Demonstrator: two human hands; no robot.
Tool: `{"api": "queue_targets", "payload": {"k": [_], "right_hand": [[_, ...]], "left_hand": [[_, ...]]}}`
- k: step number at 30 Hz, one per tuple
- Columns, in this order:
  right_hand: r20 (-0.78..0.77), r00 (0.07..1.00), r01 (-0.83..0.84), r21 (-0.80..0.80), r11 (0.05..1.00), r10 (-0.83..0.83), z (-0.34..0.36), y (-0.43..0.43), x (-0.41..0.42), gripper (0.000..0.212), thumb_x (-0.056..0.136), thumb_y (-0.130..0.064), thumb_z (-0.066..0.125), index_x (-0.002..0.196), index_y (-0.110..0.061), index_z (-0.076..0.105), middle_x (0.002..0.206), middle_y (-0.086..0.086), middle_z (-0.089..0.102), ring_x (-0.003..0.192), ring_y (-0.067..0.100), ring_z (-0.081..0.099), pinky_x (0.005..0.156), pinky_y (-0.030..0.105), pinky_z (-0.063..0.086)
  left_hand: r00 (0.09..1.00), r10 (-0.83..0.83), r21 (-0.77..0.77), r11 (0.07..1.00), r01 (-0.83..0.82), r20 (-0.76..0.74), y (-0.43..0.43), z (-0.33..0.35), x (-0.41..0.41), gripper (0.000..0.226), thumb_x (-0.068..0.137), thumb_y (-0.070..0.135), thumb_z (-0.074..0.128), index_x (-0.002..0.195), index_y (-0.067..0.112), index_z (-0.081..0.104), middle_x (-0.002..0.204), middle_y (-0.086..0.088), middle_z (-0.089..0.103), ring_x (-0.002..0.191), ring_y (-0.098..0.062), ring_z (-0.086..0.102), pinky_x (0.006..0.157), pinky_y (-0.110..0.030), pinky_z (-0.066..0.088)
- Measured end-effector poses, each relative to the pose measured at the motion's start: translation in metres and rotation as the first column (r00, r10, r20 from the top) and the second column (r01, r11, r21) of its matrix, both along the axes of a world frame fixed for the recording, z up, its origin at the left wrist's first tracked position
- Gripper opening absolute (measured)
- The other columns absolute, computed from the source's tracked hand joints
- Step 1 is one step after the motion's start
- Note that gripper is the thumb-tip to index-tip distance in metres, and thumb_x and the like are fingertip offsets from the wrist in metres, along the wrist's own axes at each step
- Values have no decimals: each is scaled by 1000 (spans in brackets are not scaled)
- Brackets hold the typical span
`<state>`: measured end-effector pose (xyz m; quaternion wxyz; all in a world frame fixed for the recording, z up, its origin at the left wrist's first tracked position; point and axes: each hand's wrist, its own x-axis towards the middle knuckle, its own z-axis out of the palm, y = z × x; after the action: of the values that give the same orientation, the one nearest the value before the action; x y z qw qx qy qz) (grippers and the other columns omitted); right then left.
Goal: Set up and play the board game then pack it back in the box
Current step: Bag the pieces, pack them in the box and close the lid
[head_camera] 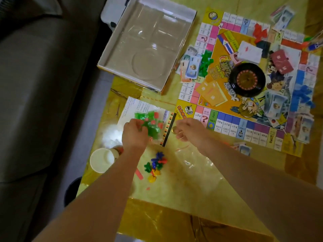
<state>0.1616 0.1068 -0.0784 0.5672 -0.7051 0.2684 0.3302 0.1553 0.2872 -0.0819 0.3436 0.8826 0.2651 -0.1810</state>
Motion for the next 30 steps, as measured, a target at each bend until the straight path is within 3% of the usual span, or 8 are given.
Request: {"api": "queue_targets", "payload": {"k": [4, 7, 10, 12, 19, 24, 27, 30], "right_hand": [[-37, 983, 180, 60, 982, -178, 0, 23, 53, 15, 97, -22, 56, 104, -9, 57, 88, 13, 62, 59, 18, 59, 57, 29, 46], [-48, 970, 241, 18, 970, -240, -11, 41, 91, 37, 96, -27, 58, 126, -7, 50, 98, 9, 60, 63, 19, 63, 58, 29, 51], [-90, 955, 283, -12, 959, -283, -22, 56, 124, 40, 96, -28, 57, 129, -7, 48, 105, 9, 59, 65, 21, 65, 60, 31, 57], [-102, 953, 280, -58, 958, -284, -30, 64, 139, 33, 97, -26, 55, 122, -4, 53, 94, 9, 58, 66, 23, 64, 70, 37, 60], [-78, 981, 151, -255, 955, -176, -48, 65, 156, 20, 97, -17, 51, 100, -1, 62, 72, 18, 67, 72, 35, 70, 78, 48, 59], [-2, 986, 162, -207, 965, -166, -44, 59, 149, 20, 98, -7, 50, 81, -15, 45, 76, 13, 59, 75, 37, 70, 75, 48, 59], [44, 993, 115, -243, 963, -107, -43, 55, 143, 19, 98, -5, 48, 81, -14, 43, 73, 15, 63, 69, 31, 71, 73, 46, 60], [110, 991, 99, -256, 962, -73, -38, 51, 136, 21, 97, -5, 49, 79, -15, 44, 71, 13, 64, 66, 27, 71, 73, 48, 60]], "left_hand": [[998, 61, -136, 989, -63, -23, 20, -5, 48, 20, 91, 11, 53, 109, 13, 62, 98, -1, 61, 88, -20, 57, 77, -26, 44], [981, 168, -300, 935, -190, -98, 36, -14, 81, 12, 86, 18, 56, 96, 16, 61, 99, -14, 66, 90, -33, 65, 82, -42, 55], [934, 283, -451, 819, -354, -218, 44, -17, 106, 24, 92, 8, 52, 113, 0, 59, 92, -13, 63, 70, -21, 61, 58, -27, 51], [908, 326, -512, 751, -418, -263, 47, -20, 120, 27, 94, 8, 50, 119, -1, 55, 88, -11, 62, 68, -19, 58, 58, -26, 48], [870, 343, -574, 655, -491, -353, 45, -36, 146, 21, 96, 16, 54, 114, 5, 54, 100, -16, 65, 79, -23, 60, 74, -33, 53], [832, 383, -612, 564, -555, -401, 39, -32, 154, 20, 97, 21, 55, 108, 4, 57, 97, -16, 63, 85, -26, 62, 82, -35, 55], [803, 413, -623, 509, -594, -429, 34, -28, 157, 17, 96, 17, 56, 95, 0, 60, 84, -14, 63, 76, -24, 64, 71, -30, 58], [766, 459, -631, 444, -636, -449, 31, -26, 157, 21, 93, 8, 58, 107, -8, 59, 76, -12, 64, 59, -18, 66, 55, -23, 58]]}}
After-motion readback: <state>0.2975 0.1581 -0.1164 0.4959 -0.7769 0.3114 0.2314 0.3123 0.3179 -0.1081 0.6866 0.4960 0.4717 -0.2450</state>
